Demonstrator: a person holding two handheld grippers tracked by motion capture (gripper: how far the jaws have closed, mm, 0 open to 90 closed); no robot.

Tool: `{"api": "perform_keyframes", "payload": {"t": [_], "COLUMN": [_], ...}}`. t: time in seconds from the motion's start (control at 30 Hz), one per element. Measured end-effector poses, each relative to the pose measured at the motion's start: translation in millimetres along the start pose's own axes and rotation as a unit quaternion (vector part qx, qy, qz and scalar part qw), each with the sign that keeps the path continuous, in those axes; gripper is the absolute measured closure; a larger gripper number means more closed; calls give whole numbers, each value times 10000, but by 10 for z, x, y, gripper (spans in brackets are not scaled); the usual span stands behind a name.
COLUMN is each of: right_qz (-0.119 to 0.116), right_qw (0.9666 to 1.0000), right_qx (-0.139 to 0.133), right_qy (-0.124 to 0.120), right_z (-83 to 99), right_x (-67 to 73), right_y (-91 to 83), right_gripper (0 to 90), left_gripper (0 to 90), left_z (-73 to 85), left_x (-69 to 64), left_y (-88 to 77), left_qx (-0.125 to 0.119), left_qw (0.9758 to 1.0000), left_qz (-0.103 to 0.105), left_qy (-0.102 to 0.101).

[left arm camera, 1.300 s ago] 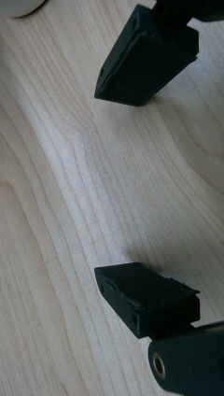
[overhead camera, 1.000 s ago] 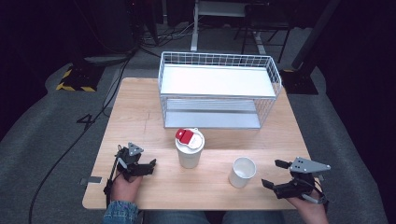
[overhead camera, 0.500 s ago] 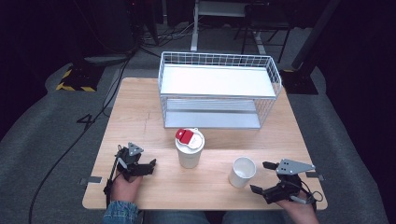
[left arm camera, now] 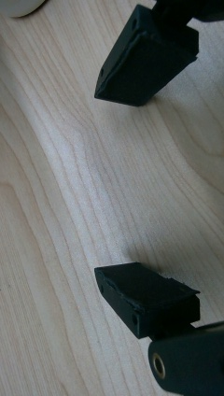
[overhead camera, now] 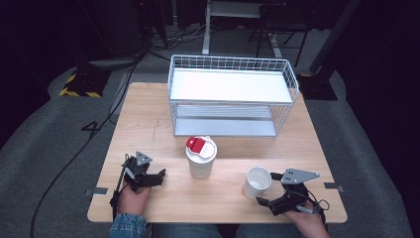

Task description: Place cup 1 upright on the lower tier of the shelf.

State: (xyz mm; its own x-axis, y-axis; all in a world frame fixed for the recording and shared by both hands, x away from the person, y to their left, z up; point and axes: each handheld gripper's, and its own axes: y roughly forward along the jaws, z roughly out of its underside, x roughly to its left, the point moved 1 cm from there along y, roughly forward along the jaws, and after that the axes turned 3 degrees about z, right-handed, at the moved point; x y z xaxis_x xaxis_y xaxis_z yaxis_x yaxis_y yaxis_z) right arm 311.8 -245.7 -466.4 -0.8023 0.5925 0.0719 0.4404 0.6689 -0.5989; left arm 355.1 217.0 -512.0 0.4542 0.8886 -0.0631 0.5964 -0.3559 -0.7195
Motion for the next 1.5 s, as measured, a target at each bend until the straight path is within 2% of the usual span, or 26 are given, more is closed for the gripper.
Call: {"api": "perform_keyframes", "payload": {"t": [0.33, 0.37, 0.5, 0.63, 0.93, 1.03, 1.5], "right_qz": [23, 18, -2, -23, -3, 43, 108], "right_qw": [10000, 10000, 10000, 10000, 9999, 9999, 9998], "right_qx": [79, 81, 22, -67, -113, -121, -144], "right_qy": [16, 18, 18, 14, 81, 21, -83], "right_z": [28, 45, 68, 81, 95, 102, 88], "right_x": [-18, -24, -20, -22, -29, -24, -12], "right_y": [204, 236, 277, 296, 315, 314, 296], "right_gripper": [34, 66, 101, 144, 172, 206, 226], "left_gripper": [142, 142, 142, 142, 142, 142, 142], "left_z": [0, 0, 0, 0, 0, 0, 0], "left_x": [0, 0, 0, 0, 1, 1, 1], "left_y": [-1, -1, -1, -1, -1, -1, -1], "left_qx": [7, 8, 8, 8, 8, 8, 8], "left_qw": [10000, 10000, 10000, 10000, 10000, 10000, 10000], "left_qz": [8, 8, 9, 8, 8, 8, 8], "left_qy": [0, -2, -1, -1, 0, -2, -1]}}
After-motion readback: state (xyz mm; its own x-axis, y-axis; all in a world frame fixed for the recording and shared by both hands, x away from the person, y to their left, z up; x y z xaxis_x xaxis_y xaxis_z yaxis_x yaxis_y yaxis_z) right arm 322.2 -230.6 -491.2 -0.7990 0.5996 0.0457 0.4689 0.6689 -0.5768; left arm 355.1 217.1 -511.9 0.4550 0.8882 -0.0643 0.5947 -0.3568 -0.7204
